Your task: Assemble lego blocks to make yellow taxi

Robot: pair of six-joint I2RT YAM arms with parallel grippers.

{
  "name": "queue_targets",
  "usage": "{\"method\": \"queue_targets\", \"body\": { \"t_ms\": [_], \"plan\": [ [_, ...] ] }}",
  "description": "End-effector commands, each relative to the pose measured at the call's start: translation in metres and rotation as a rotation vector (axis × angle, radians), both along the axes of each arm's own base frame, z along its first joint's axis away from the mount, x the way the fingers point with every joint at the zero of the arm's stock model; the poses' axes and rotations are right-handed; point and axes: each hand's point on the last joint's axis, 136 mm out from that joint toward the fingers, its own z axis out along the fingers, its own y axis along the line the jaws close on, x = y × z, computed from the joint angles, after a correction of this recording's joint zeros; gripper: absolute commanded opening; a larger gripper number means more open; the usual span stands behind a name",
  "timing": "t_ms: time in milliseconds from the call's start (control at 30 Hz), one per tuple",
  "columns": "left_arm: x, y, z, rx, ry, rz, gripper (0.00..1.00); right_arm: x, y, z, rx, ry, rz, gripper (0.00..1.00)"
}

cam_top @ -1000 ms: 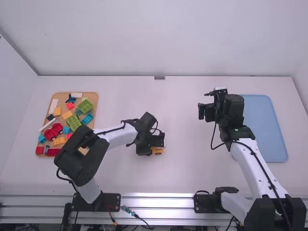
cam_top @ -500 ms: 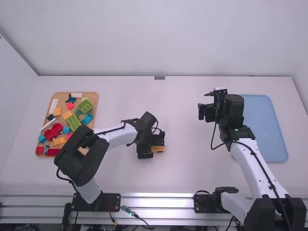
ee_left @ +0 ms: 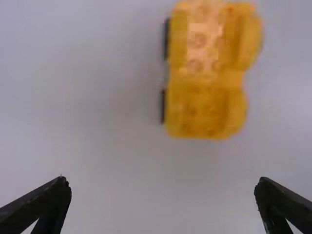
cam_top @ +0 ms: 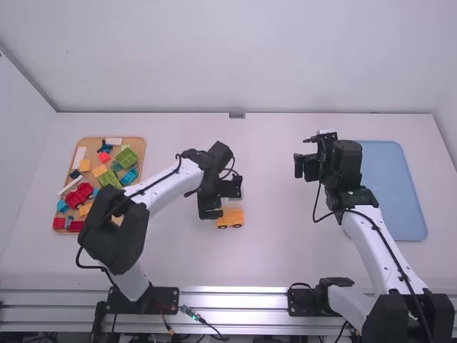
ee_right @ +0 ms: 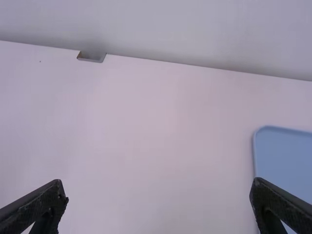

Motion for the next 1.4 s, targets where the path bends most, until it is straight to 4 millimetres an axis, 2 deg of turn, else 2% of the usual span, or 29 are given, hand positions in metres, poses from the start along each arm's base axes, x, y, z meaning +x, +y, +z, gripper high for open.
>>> {"method": "queue_targets", "body": {
  "t_ms": [0, 133, 167, 200, 233, 300, 367, 500, 600, 800, 933, 1000, 1100, 1167, 1367],
  "plan": [
    [0.025, 0.036, 0.012, 0.034, -0.056, 0.155, 0.99, 0.004, 0.001, 0.008, 0.004, -0.018, 0.001, 0.99],
    [0.058, 0.081, 0.016, -0.018, -0.113, 0.413, 0.99, 0.005, 0.001, 0.010, 0.005, -0.026, 0.000, 0.99],
    [0.075, 0.105, 0.018, -0.044, -0.157, 0.547, 0.99, 0.005, 0.001, 0.010, 0.007, -0.028, -0.001, 0.99],
    [0.081, 0.114, 0.019, -0.056, -0.173, 0.602, 0.99, 0.005, 0.001, 0.010, 0.007, -0.028, -0.001, 0.99],
    [0.097, 0.145, 0.024, -0.088, -0.224, 0.765, 0.99, 0.005, 0.001, 0.010, 0.007, -0.028, -0.001, 0.99],
    [0.107, 0.167, 0.027, -0.114, -0.260, 0.886, 0.99, 0.005, 0.001, 0.010, 0.007, -0.028, -0.001, 0.99],
    [0.122, 0.214, 0.036, -0.177, -0.330, 1.149, 0.99, 0.005, 0.001, 0.010, 0.007, -0.028, -0.001, 0.99],
    [0.122, 0.279, 0.044, -0.274, -0.382, 1.563, 0.99, 0.006, 0.001, 0.010, 0.007, -0.029, -0.001, 0.99],
    [0.116, 0.309, 0.045, -0.291, -0.402, 1.675, 0.99, 0.006, 0.001, 0.011, 0.007, -0.032, -0.001, 0.99],
    [0.113, 0.363, 0.060, -0.265, -0.518, 1.667, 0.99, 0.006, 0.002, 0.011, 0.007, -0.032, 0.000, 0.99],
    [0.105, 0.379, 0.069, -0.287, -0.480, 1.675, 0.99, 0.006, 0.002, 0.011, 0.008, -0.032, 0.000, 0.99],
    [0.104, 0.386, 0.071, -0.295, -0.462, 1.678, 0.99, 0.006, 0.002, 0.011, 0.010, -0.033, 0.002, 0.99],
    [0.104, 0.407, 0.077, -0.296, -0.465, 1.754, 0.99, 0.006, 0.002, 0.012, 0.010, -0.036, 0.003, 0.99],
    [0.106, 0.410, 0.077, -0.295, -0.461, 1.766, 0.99, 0.006, 0.002, 0.012, 0.010, -0.035, 0.002, 1.00],
    [0.126, 0.425, 0.064, -0.260, -0.434, 1.727, 0.99, 0.006, 0.002, 0.011, 0.009, -0.031, 0.002, 0.99]
  ]
}}
